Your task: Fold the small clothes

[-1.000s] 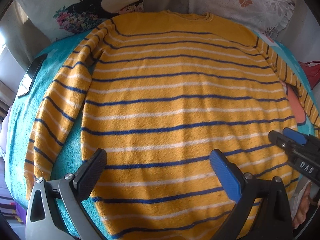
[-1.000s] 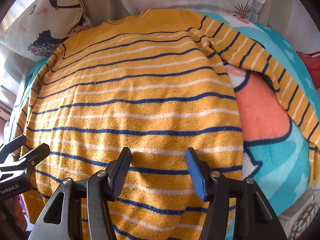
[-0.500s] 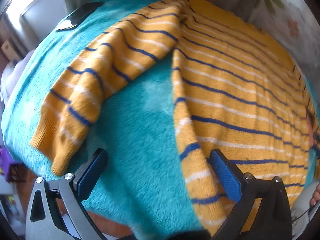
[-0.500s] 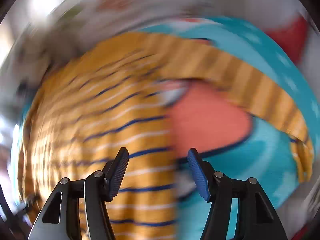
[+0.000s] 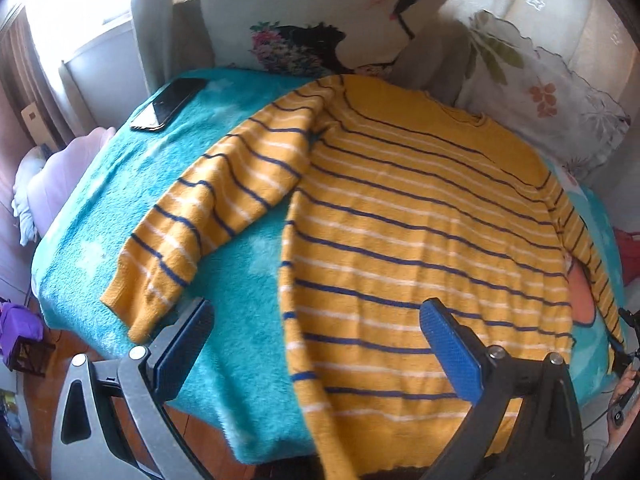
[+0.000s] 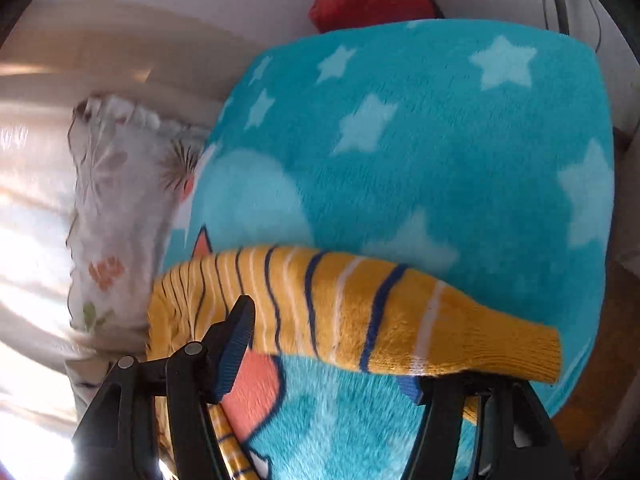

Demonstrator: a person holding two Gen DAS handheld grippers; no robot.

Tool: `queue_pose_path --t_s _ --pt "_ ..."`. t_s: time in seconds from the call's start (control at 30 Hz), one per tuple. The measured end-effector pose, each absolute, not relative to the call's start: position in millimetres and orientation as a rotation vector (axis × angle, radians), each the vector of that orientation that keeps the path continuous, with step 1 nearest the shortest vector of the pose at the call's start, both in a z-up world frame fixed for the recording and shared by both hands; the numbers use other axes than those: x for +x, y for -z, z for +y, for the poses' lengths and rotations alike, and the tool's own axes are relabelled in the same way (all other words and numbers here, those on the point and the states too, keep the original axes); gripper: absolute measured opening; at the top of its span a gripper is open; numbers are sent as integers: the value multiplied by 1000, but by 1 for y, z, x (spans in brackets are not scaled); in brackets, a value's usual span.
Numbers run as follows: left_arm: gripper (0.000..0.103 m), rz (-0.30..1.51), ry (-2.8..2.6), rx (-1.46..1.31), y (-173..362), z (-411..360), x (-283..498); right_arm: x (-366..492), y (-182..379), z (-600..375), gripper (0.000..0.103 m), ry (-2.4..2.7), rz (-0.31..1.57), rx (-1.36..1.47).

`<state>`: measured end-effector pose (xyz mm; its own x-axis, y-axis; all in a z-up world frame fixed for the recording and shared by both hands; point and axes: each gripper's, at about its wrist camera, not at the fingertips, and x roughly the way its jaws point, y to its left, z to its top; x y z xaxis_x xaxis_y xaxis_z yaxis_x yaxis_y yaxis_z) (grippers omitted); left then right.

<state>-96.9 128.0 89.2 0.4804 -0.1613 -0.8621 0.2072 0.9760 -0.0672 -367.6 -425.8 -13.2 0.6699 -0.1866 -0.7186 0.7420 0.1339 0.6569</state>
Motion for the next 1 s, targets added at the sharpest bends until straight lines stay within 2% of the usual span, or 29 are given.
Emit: queue_pose_path --t_s 0.03,0.1,0.13,0.33,0.43,0.63,0.8,1.0 --pt "102 1042 230 54 -90 123 -99 -367 9 -432 28 740 569 1224" --pt "102 1034 239 59 -92 114 -103 -363 -6 -442 13 753 606 1098" --pt "102 1028 243 62 -93 111 -106 -363 -20 -446 11 766 603 1026" --pt "102 1003 243 69 -95 105 -110 -333 -95 -420 11 767 600 582" --pt "102 1005 226 44 -95 113 -108 -290 -108 -395 10 712 661 401" --pt "102 990 183 -4 -100 153 -95 -189 -125 -318 9 473 704 250" --pt "102 981 135 -45 -104 198 -80 -97 -120 -224 9 253 751 134" --pt "102 989 88 -96 -105 252 -68 -3 -80 -103 8 92 848 -22"
